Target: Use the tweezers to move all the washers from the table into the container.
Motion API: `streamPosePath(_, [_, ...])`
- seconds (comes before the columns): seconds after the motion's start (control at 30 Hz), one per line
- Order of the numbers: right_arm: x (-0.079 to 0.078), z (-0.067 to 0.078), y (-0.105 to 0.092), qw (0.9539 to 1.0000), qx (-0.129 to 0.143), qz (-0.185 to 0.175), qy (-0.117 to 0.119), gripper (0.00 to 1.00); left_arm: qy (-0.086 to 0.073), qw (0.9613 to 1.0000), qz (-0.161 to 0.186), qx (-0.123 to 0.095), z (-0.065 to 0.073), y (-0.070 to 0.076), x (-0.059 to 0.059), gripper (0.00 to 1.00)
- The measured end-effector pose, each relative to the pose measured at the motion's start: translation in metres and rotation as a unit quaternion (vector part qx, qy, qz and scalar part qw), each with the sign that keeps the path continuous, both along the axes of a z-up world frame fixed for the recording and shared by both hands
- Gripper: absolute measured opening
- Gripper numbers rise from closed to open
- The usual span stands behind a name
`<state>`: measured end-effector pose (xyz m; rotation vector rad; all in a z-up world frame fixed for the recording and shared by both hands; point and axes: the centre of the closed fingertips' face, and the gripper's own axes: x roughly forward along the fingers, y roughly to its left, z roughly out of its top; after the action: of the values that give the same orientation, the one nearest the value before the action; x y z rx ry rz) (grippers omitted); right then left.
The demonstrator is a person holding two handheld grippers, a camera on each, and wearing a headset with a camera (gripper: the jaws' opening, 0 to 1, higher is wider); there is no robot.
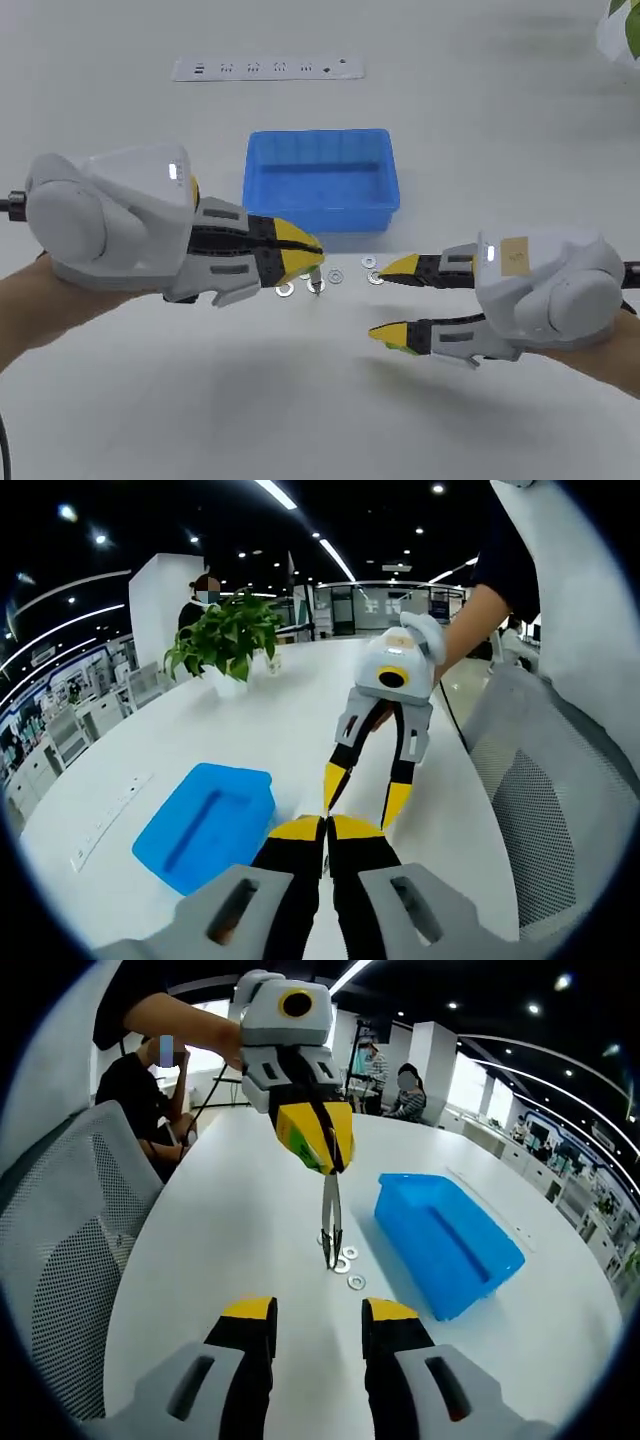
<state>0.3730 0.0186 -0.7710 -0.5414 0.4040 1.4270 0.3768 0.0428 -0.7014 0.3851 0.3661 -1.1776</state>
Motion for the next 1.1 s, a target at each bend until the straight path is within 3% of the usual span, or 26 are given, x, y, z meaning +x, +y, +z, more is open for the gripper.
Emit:
streamPosePath(0.13, [0.004, -0.001, 0.027, 0.9997, 0.009, 0.018, 0.013, 0.35, 0.011, 0.9999, -0.006, 0.006, 0.001, 0.001, 0.003, 0.05])
streamPosePath(0.33, [0.009, -0.002, 0.044, 0.9991, 0.011, 0.039, 0.015, 0.32, 0.023, 0.9996, -0.016, 0.009, 0.0, 0.0, 0.003, 0.05])
streamPosePath(0.6, [0.012, 0.0, 0.052, 0.9979, 0.026, 0.04, 0.043, 0.25, 0.028, 0.9994, -0.017, 0.007, 0.0, -0.001, 0.006, 0.05])
streamPosePath(0.83, [0.01, -0.002, 0.054, 0.9973, 0.022, 0.055, 0.044, 0.16, 0.026, 0.9993, -0.023, 0.01, -0.001, -0.003, 0.006, 0.05])
streamPosePath(1.1, [0.012, -0.002, 0.054, 0.9977, 0.012, 0.062, 0.025, 0.1, 0.021, 0.9992, -0.028, 0.016, -0.003, -0.003, 0.006, 0.05])
